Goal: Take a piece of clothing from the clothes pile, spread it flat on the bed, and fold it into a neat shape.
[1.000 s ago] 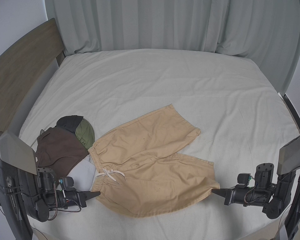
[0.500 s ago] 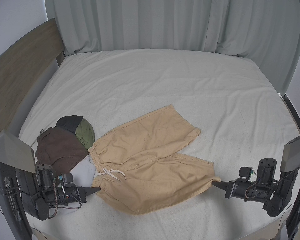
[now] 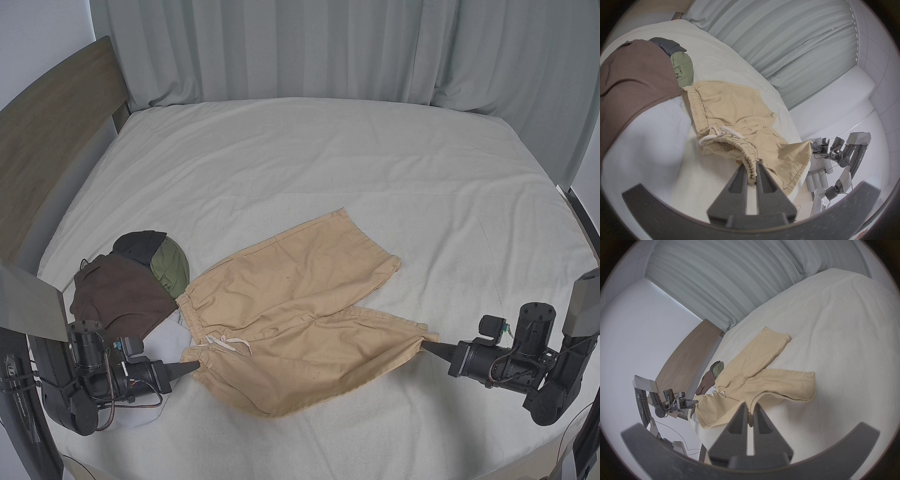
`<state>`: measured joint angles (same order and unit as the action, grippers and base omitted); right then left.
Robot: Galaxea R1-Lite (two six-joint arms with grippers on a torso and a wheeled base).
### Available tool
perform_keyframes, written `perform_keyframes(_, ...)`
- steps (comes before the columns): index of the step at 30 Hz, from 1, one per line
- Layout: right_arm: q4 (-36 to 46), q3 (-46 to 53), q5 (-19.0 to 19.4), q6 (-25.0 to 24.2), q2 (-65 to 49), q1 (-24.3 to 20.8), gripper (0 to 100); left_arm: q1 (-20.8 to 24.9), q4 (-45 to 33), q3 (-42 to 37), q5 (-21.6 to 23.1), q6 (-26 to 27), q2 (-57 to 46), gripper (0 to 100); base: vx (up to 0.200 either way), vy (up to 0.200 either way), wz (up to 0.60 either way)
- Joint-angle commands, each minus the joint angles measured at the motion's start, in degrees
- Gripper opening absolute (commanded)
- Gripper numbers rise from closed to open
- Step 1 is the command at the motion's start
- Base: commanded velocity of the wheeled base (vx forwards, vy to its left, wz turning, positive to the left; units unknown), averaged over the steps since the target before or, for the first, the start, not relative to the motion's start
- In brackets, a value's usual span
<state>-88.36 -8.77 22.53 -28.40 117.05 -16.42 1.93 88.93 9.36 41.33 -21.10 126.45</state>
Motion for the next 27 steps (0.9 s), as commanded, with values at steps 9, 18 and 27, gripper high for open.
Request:
perform_keyframes(9, -0.1, -2.6, -0.1, -1.3, -0.3, 0.0, 0, 0.1, 0.0, 1.4, -0.9, -1.8, -0.5, 0, 0.0, 0.0, 0.0)
perform_keyframes(18, -0.1, -4.4, -0.3, -1.1, -0.3, -0.3, 0, 0.0, 0.0, 1.9, -1.0, -2.0, -0.6, 0, 0.0, 0.0, 0.0)
perform_keyframes(27, 0.0, -7.3, -1.1, -1.1, -0.3, -0.3, 0, -0.1, 0.0, 2.4, -1.9, -3.2, -0.7, 0, 0.0, 0.0, 0.0)
